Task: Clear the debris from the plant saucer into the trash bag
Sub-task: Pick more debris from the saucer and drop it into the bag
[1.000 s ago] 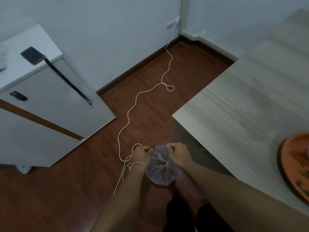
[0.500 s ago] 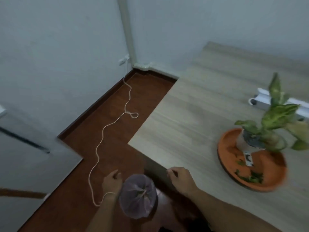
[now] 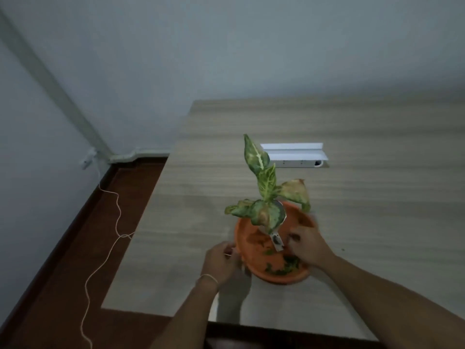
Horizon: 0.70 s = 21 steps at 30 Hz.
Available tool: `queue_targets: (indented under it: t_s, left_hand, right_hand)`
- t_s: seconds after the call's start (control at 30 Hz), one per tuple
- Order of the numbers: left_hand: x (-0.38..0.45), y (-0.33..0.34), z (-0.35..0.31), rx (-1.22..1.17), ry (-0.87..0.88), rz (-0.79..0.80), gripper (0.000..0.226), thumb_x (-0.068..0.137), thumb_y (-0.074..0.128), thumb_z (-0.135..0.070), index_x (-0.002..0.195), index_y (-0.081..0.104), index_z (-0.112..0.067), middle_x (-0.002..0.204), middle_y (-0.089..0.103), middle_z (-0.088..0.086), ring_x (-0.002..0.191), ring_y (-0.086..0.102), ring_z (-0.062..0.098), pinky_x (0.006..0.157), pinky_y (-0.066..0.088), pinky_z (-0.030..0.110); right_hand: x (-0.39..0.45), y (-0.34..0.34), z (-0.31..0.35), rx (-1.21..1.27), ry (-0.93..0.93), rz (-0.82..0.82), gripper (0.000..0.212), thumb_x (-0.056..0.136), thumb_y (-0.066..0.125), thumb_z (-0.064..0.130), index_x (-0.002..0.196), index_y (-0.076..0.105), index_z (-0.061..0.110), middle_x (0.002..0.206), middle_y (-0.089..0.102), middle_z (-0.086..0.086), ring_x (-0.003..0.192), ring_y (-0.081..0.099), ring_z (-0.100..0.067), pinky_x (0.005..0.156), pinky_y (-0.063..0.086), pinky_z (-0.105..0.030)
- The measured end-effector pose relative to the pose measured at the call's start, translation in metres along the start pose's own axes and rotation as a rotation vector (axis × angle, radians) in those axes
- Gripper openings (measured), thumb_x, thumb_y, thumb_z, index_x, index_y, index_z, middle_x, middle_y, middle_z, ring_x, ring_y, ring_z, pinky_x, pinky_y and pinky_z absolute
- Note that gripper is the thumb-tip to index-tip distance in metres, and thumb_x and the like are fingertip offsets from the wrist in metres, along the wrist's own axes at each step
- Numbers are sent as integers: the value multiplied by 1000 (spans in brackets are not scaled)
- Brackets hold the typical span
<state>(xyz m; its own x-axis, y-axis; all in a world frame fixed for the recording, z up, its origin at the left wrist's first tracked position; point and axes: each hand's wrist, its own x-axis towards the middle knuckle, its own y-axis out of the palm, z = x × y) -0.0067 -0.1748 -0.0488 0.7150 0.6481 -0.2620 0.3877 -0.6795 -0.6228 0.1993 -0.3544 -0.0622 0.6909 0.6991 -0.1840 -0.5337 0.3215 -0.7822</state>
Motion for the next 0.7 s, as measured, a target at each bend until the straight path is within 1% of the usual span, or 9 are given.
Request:
queue_targets:
  t_s: [0.07, 0.17, 0.23, 0.33, 0.4, 0.47, 0.57, 0.63, 0.7]
  left_hand:
    - [9, 21, -26, 107, 73, 123, 29, 84, 62, -27, 109, 66, -14, 103, 72, 8, 90, 68, 20, 85, 55, 36]
    - [26, 46, -46, 240, 148, 230, 29, 85, 55, -22, 112, 64, -14, 113, 68, 6, 100, 62, 19, 88, 48, 28]
    - [37, 58, -50, 271, 148, 271, 30, 81, 53, -21, 109, 62, -20, 112, 66, 4, 104, 60, 19, 86, 48, 28]
    - [55, 74, -35, 308, 84, 294, 52, 76, 52, -30, 128, 48, -25, 131, 55, 5, 118, 54, 26, 100, 47, 37]
    - [60, 80, -31, 327, 52, 297, 58, 79, 53, -33, 135, 41, -22, 138, 48, 9, 124, 49, 29, 106, 43, 41]
    - [59, 85, -35, 323, 86, 305, 59, 84, 53, -29, 140, 36, -18, 144, 43, 10, 132, 41, 30, 112, 36, 41]
    - [57, 93, -35, 394, 165, 309, 57, 90, 46, -28, 143, 31, -15, 148, 38, 10, 137, 33, 30, 116, 28, 38]
    - [57, 96, -34, 411, 177, 317, 61, 88, 46, -32, 144, 28, -16, 149, 38, 11, 137, 34, 32, 115, 28, 36]
    - [58, 99, -34, 459, 220, 360, 64, 88, 45, -34, 145, 26, -15, 150, 36, 14, 136, 34, 33, 115, 29, 38]
  right_hand:
    - [12, -16, -17, -62, -39, 74, 22, 86, 53, 25, 76, 70, 14, 82, 71, -7, 85, 65, -21, 72, 50, -36]
    - [27, -22, -32, -149, -126, 109, 20, 92, 54, 21, 96, 72, 13, 106, 72, -10, 117, 52, -23, 92, 44, -31]
    - [37, -16, -43, -189, -147, 147, 24, 95, 51, 25, 106, 69, 13, 116, 69, -12, 128, 45, -29, 103, 42, -36]
    - [56, -5, -55, -284, -138, 261, 41, 91, 48, 28, 128, 55, 12, 131, 61, -13, 142, 33, -33, 115, 34, -40]
    - [61, 2, -54, -317, -104, 326, 50, 88, 52, 23, 136, 47, 8, 140, 52, -15, 143, 32, -30, 119, 26, -39]
    - [59, 8, -50, -347, -95, 343, 56, 80, 53, 24, 134, 48, 11, 142, 48, -15, 135, 40, -33, 113, 35, -42]
    - [50, 26, -45, -372, -185, 336, 54, 71, 62, 26, 123, 53, 15, 126, 53, -14, 113, 54, -36, 91, 50, -41]
    - [43, 38, -46, -403, -282, 325, 56, 71, 61, 29, 126, 54, 17, 122, 59, -13, 106, 57, -38, 83, 52, -42]
    - [39, 44, -47, -447, -365, 338, 65, 73, 55, 35, 136, 47, 19, 124, 60, -14, 103, 58, -39, 81, 53, -45]
